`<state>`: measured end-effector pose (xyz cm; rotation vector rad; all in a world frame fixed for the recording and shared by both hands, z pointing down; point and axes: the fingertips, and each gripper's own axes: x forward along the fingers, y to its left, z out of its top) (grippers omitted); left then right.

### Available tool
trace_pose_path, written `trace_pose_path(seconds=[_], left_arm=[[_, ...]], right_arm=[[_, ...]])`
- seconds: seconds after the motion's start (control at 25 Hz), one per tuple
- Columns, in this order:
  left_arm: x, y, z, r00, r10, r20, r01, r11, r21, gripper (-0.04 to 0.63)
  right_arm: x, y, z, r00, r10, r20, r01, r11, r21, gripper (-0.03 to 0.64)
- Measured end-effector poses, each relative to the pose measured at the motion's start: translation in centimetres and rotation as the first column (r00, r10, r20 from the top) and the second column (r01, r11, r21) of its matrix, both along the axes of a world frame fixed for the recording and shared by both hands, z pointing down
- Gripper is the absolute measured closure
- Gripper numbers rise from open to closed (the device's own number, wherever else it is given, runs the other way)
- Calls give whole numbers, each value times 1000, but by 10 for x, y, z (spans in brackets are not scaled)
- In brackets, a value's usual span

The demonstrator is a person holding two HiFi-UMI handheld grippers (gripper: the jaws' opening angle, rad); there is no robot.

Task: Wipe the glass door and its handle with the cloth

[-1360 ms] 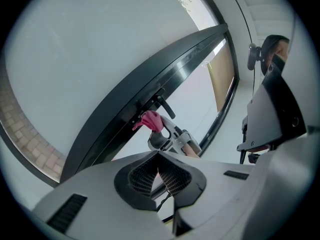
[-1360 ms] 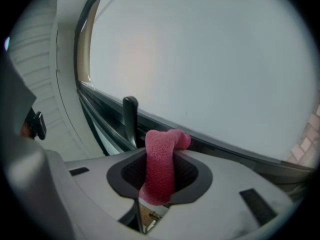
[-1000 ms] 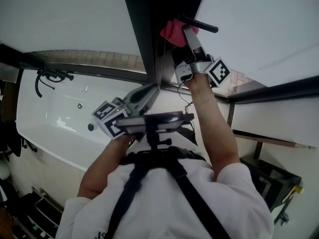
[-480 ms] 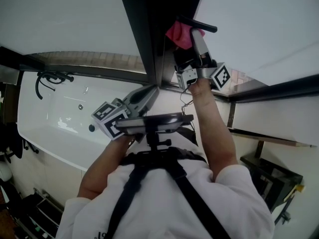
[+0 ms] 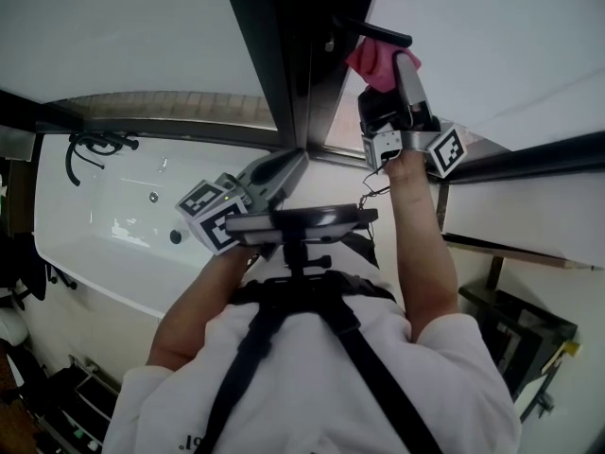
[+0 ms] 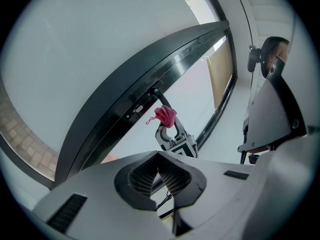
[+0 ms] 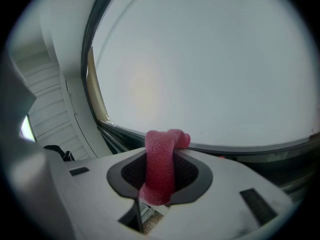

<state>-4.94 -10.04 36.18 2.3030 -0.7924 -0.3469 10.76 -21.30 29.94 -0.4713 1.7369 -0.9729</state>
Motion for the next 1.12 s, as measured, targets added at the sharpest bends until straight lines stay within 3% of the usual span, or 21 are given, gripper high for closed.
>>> trace_pose_path(seconds=[0.44, 0.76, 1.12], left_arm=[[11, 2, -7, 999, 45, -7, -45, 999, 26, 607], [13, -12, -16, 996, 80, -26, -79, 996, 51, 607], [34, 4, -34, 991, 130, -32, -125, 985, 119, 609]], right_arm=[[35, 28, -10, 977, 102, -185, -98, 995, 30, 509], [35, 38, -8, 880, 146, -451, -162, 987, 3, 508], [45, 75, -5, 771, 160, -617, -199, 980, 5, 508]])
